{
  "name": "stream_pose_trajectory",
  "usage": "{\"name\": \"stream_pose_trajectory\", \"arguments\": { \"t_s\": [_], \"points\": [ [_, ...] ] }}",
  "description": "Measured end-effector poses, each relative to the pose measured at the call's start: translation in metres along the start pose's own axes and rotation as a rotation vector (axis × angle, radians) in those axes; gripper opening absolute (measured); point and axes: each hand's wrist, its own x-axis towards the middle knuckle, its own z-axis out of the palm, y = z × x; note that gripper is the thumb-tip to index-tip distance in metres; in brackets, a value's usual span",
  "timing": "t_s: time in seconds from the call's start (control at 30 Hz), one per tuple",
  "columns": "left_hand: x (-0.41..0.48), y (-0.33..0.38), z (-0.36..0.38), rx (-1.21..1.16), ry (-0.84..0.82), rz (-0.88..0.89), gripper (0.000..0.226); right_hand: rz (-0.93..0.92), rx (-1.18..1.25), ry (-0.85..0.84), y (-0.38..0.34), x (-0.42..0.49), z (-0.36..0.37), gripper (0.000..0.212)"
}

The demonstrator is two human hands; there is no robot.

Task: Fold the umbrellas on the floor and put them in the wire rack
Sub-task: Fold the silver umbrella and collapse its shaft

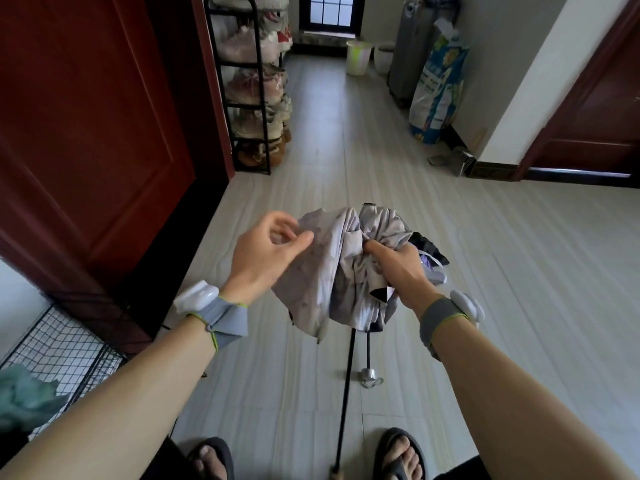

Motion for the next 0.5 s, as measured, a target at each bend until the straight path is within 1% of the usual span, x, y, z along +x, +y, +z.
{"name": "stream_pose_trajectory", "arguments": {
  "t_s": [0.03,0.07,0.1,0.13,0.17,0.2,0.27,0.3,0.33,0.37,0.43,0.5],
  "points": [
    [0.005,-0.003,-0.003,0.026,0.07,-0.011,0.072,-0.004,0.045,-0.014,-0.002,-0.002,0.001,0.009],
    [0.008,-0.011,-0.002,0.006,0.029,-0.089,0.106,0.002,0.091,-0.031,-0.006,-0.004,0.003,0.008],
    [0.008,-0.017,0.001,-0.064,-0.076,-0.175,0.128,0.023,0.147,-0.054,-0.01,-0.006,0.007,0.007],
    [0.008,-0.026,0.005,-0.125,-0.203,-0.236,0.135,0.06,0.199,-0.086,-0.013,-0.008,0.009,0.007],
    [0.007,-0.032,0.009,-0.166,-0.31,-0.254,0.131,0.097,0.249,-0.125,-0.015,-0.008,0.013,0.012],
    [0.007,-0.035,0.011,-0.179,-0.372,-0.246,0.124,0.122,0.294,-0.174,-0.017,-0.009,0.016,0.02],
    [0.008,-0.032,0.014,-0.257,-0.4,-0.207,0.1,0.137,0.358,-0.266,-0.021,-0.011,0.019,0.028],
    [0.01,-0.029,0.014,-0.313,-0.421,-0.207,0.087,0.132,0.363,-0.281,-0.021,-0.01,0.021,0.027],
    [0.01,-0.026,0.016,-0.347,-0.458,-0.21,0.08,0.115,0.339,-0.273,-0.021,-0.009,0.023,0.02],
    [0.01,-0.024,0.018,-0.344,-0.474,-0.205,0.078,0.096,0.284,-0.263,-0.022,-0.009,0.024,0.013],
    [0.008,-0.027,0.023,-0.254,-0.421,-0.2,0.08,0.068,0.112,-0.251,-0.021,-0.009,0.024,0.022],
    [0.006,-0.028,0.027,-0.196,-0.29,-0.205,0.083,0.075,0.034,-0.3,-0.02,-0.009,0.019,0.029]
  ]
}}
